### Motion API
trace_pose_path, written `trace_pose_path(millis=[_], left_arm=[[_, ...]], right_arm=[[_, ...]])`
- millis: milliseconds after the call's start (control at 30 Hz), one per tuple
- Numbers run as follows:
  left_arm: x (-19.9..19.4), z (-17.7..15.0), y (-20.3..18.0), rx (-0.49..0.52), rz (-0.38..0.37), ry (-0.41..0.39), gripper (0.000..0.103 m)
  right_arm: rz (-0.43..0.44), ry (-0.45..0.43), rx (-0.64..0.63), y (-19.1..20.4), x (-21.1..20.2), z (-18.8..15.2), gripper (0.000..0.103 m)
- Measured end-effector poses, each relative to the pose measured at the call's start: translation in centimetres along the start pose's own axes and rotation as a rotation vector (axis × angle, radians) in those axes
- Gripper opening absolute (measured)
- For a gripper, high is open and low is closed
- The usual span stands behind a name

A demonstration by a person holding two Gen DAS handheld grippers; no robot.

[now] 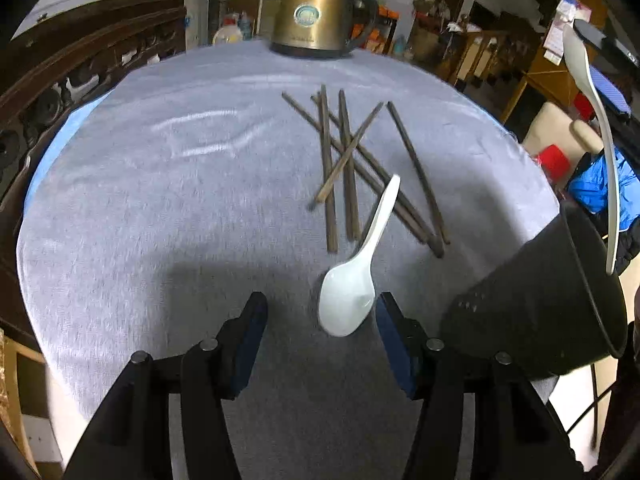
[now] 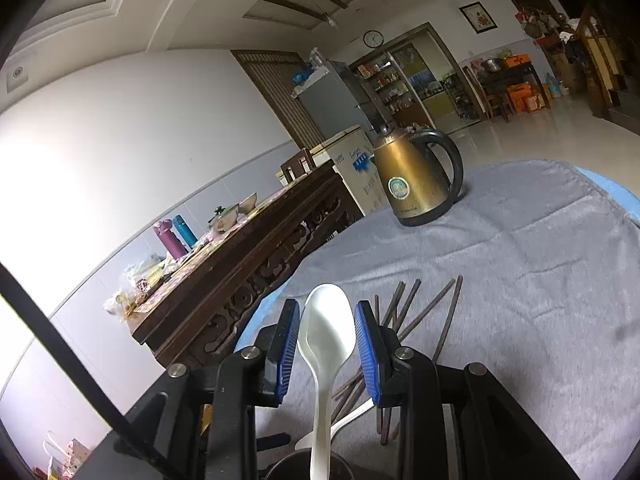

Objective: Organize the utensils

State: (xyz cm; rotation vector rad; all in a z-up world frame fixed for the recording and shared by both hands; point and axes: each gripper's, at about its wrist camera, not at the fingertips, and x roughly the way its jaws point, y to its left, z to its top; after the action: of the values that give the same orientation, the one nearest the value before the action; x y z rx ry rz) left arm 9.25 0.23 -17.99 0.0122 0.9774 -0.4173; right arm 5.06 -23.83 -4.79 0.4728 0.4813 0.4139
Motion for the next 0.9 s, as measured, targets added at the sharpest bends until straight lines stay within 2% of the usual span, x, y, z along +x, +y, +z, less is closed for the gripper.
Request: trace_pose_path(millis=[67, 133, 200, 267, 400, 600, 733, 900], left_arm=[[0.2, 0.1, -0.2, 0.022, 0.001, -0.026, 0.051], [0.4, 0.1, -0.3, 0.048, 0.016, -0.042, 0.025], [0.4, 0.2, -0.1, 0.037, -0.005, -0.037, 0.010], [0.2, 0.1, 0.3, 0.008, -0.031, -0.036, 0.008], [-0.6, -0.3, 1.0, -0.009, -0.037, -0.047, 0.002], [-2.5, -0.3, 1.1, -0.020, -0.045, -0.085, 0.002], [-4.8, 0.3, 0.6, 0.004, -0.020, -0.100, 0.002], [-10.4, 1.1, -0.4, 0.061, -0.021, -0.193, 0.002]], right_arm=[[-0.004, 0.003, -0.005, 0.1, 0.0, -0.2, 0.031], [-0.006, 0.009, -0.008, 0.2, 0.0, -0.4, 0.031], [-0.007, 0.014, -0.005, 0.2, 0.1, -0.5, 0.031], [-0.008, 0.014, -0.008, 0.4, 0.0, -0.7, 0.031], [-0.011, 0.019, -0.023, 1.0, 0.1, -0.8, 0.031], [-0.011, 0.019, -0.028, 1.3, -0.1, -0.9, 0.031], [-0.024, 0.005, -0.054, 2.0, -0.6, -1.1, 0.031], [-0.050, -0.035, -0.097, 2.6, -1.6, -1.3, 0.031]])
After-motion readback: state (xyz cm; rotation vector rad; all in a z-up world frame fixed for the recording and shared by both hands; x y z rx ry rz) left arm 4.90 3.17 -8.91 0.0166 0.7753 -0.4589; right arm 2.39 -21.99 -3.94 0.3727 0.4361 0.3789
